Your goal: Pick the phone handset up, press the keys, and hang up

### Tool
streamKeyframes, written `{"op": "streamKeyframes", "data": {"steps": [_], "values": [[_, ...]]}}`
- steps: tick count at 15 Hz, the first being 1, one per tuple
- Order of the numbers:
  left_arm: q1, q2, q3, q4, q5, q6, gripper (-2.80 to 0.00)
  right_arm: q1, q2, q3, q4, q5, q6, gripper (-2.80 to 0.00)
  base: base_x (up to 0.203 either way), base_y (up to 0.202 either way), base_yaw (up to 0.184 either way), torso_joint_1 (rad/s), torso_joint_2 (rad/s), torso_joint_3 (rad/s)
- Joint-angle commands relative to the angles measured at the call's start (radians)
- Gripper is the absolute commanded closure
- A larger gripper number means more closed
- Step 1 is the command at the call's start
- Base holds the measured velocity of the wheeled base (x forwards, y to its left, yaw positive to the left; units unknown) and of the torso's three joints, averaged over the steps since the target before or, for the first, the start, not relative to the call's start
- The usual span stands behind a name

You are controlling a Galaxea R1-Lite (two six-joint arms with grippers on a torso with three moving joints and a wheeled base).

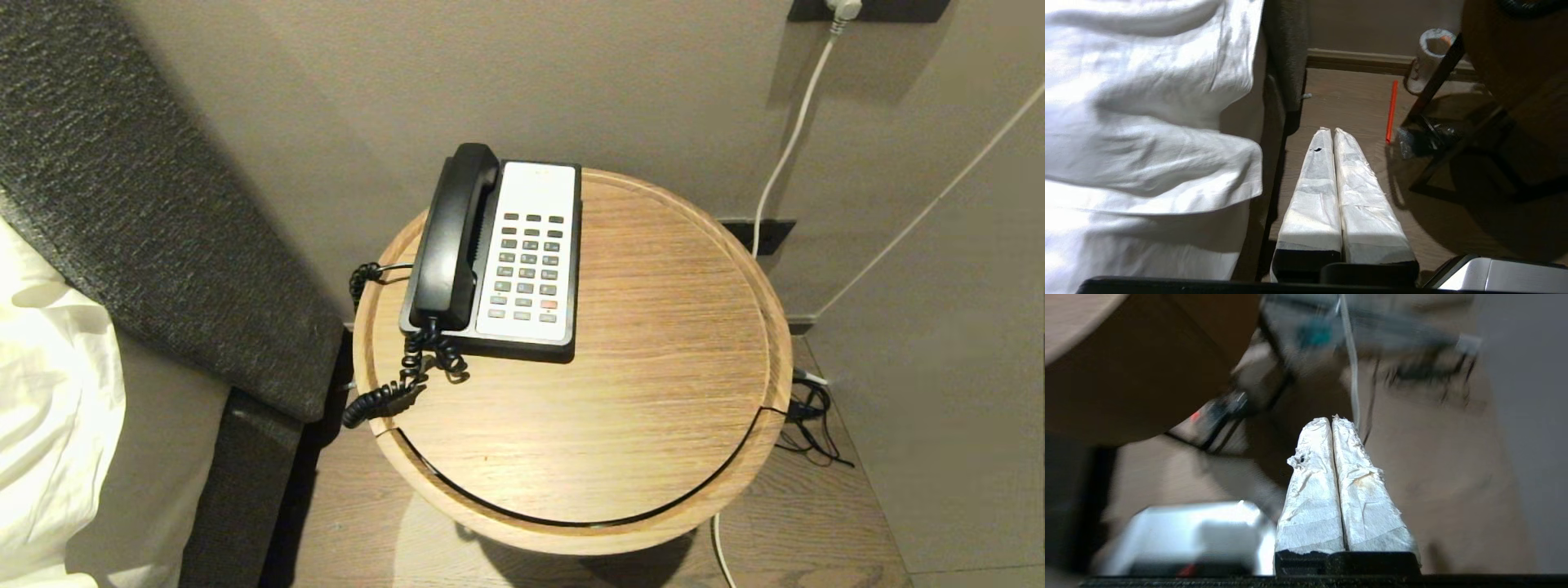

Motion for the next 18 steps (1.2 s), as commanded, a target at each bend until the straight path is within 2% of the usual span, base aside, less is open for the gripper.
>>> {"op": "streamKeyframes", "data": {"steps": [1,2,3,5,6,7,9,10,12,15,17,18], "values": [[0.0,0.001,0.021,-0.037,0.009,0.019,0.0,0.001,0.001,0.185,-0.318,-0.053,-0.128,0.0,0.0,0.0,0.0,0.0,0.0,0.0],[0.0,0.0,0.026,-0.061,0.008,0.027,0.0,0.001,0.0,0.187,-0.33,-0.088,-0.196,0.0,0.0,0.0,0.0,0.0,0.0,0.0],[0.0,0.0,0.024,-0.047,0.002,0.03,0.0,0.001,0.0,0.186,-0.303,-0.096,-0.187,0.0,0.0,0.0,0.0,0.0,0.0,0.0],[0.0,0.0,0.029,-0.055,-0.021,0.105,0.0,0.001,0.0,0.184,-0.29,-0.091,-0.223,0.0,0.0,0.0,0.0,0.0,0.0,0.0],[0.0,-0.001,0.028,-0.042,-0.041,0.108,0.0,0.001,0.0,0.184,-0.291,-0.092,-0.207,0.0,0.0,0.0,0.0,0.0,0.0,0.0],[0.0,0.0,0.027,-0.042,-0.058,0.072,0.0,0.001,0.0,0.184,-0.292,-0.093,-0.171,0.0,0.0,0.0,0.0,0.0,0.0,0.0],[0.0,0.0,0.035,-0.059,-0.055,-0.002,0.0,0.001,-0.001,0.184,-0.293,-0.095,-0.162,0.0,0.0,0.0,0.0,0.0,0.0,0.0],[0.0,0.0,0.048,-0.061,-0.083,-0.002,0.0,0.001,-0.001,0.184,-0.293,-0.095,-0.162,0.0,0.0,0.0,0.0,0.0,0.0,0.0],[0.0,0.0,0.069,-0.071,-0.117,0.043,0.0,0.001,-0.001,0.184,-0.293,-0.094,-0.165,0.0,0.0,0.0,0.0,0.0,0.0,0.0],[0.0,0.0,0.067,-0.072,-0.115,0.037,0.0,0.001,-0.001,0.184,-0.294,-0.094,-0.165,0.0,0.0,0.0,0.0,0.0,0.0,0.0],[0.0,0.0,0.071,-0.073,-0.124,0.119,0.0,0.001,-0.001,0.184,-0.293,-0.094,-0.163,0.0,0.0,0.0,0.0,0.0,0.0,0.0],[0.0,0.0,0.073,-0.074,-0.126,0.118,0.0,0.001,-0.001,0.184,-0.293,-0.094,-0.163,0.0,0.0,0.0,0.0,0.0,0.0,0.0]]}}
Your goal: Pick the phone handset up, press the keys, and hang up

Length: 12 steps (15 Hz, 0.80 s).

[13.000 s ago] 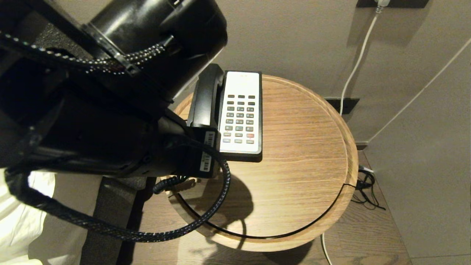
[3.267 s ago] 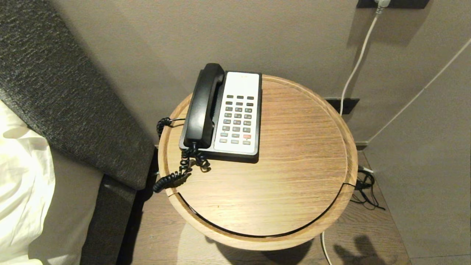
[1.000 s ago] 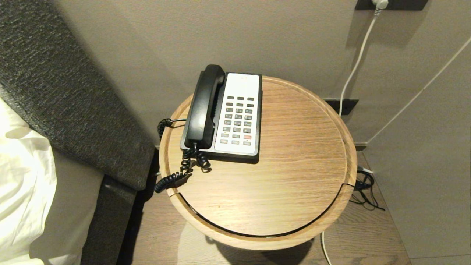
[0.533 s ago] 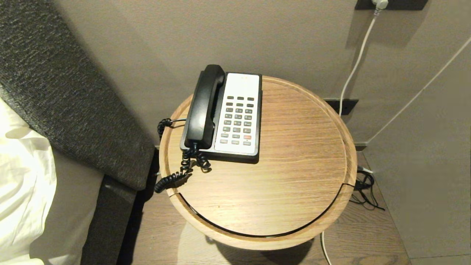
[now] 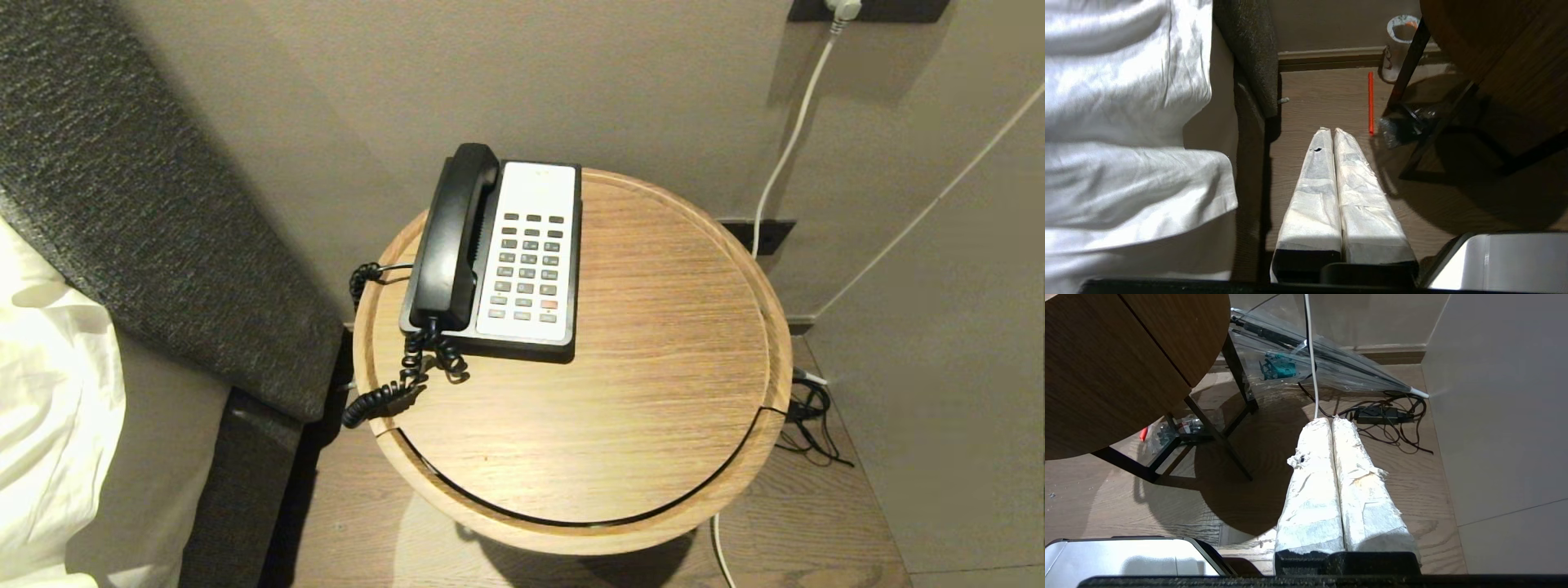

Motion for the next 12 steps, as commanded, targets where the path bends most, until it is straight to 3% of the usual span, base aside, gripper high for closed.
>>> {"op": "streamKeyframes", "data": {"steps": [1,12], "values": [[0.0,0.001,0.001,-0.001,0.004,-0.013,0.0,0.0,0.003,0.0,0.001,-0.001,0.0,0.0,0.0,0.0,0.0,0.0,0.0,0.0],[0.0,0.001,0.003,-0.002,0.004,-0.021,0.0,0.0,0.003,0.0,0.001,0.0,0.0,0.0,0.0,0.0,0.0,0.0,0.0,0.0]]}}
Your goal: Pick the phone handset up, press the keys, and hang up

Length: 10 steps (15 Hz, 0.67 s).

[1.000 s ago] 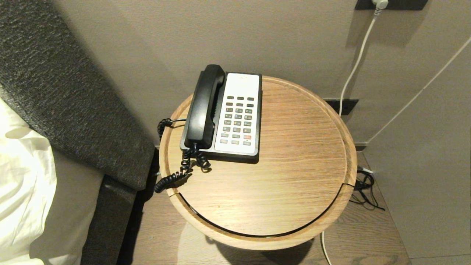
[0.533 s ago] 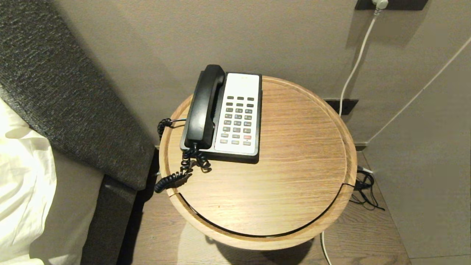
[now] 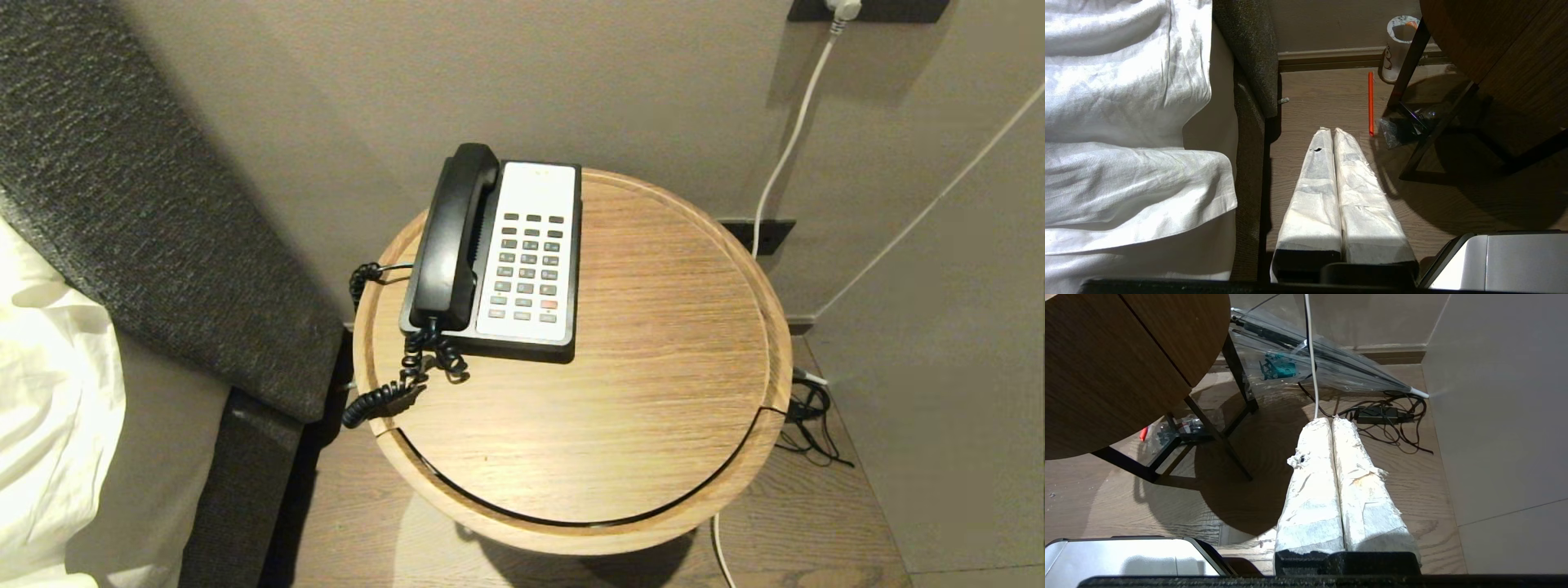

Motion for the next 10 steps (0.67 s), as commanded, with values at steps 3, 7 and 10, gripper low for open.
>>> {"op": "streamKeyframes", "data": {"steps": [3,7,10], "values": [[0.0,0.002,0.0,0.0,0.0,0.001,0.0,0.0,0.003,0.0,0.0,-0.001,0.0,0.0,0.0,0.0,0.0,0.0,0.0,0.0],[0.0,0.002,0.0,0.0,0.0,0.004,0.0,0.0,0.003,0.0,-0.001,0.001,0.0,0.0,0.0,0.0,0.0,0.0,0.0,0.0],[0.0,0.002,0.0,0.0,0.0,-0.001,0.0,0.0,0.003,0.0,0.0,0.001,0.0,0.0,0.0,0.0,0.0,0.0,0.0,0.0]]}}
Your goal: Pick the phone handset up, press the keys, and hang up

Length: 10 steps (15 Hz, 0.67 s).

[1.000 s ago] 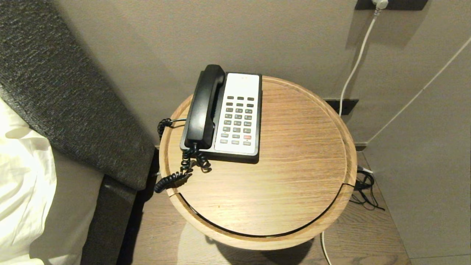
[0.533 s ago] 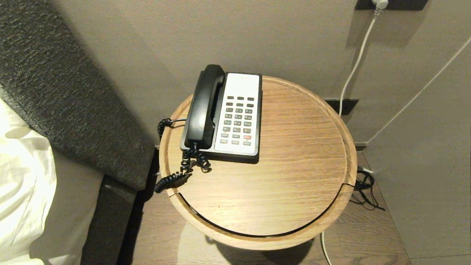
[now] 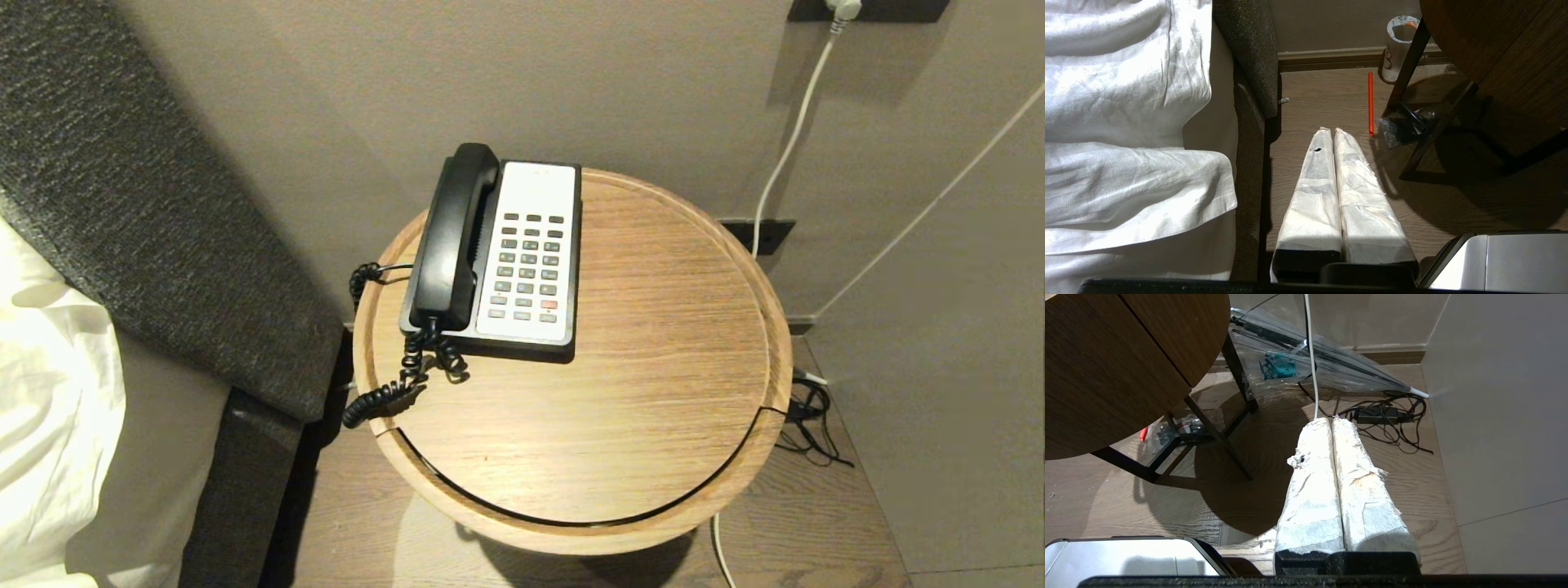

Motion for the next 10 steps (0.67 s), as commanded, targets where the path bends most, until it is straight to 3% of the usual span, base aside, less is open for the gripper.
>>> {"op": "streamKeyframes", "data": {"steps": [1,5,10], "values": [[0.0,0.002,0.0,0.0,-0.003,-0.003,0.0,0.0,0.003,0.0,0.0,-0.001,0.001,0.0,0.0,0.0,0.0,0.0,0.0,0.0],[0.0,0.002,0.001,-0.001,0.002,-0.015,0.0,0.0,0.003,0.0,0.0,0.0,0.0,0.0,0.0,0.0,0.0,0.001,0.0,0.008],[0.0,0.002,0.021,-0.063,0.002,-0.044,0.0,0.0,0.003,0.0,-0.001,0.001,0.0,0.0,0.0,0.0,0.0,0.003,0.0,0.189]]}}
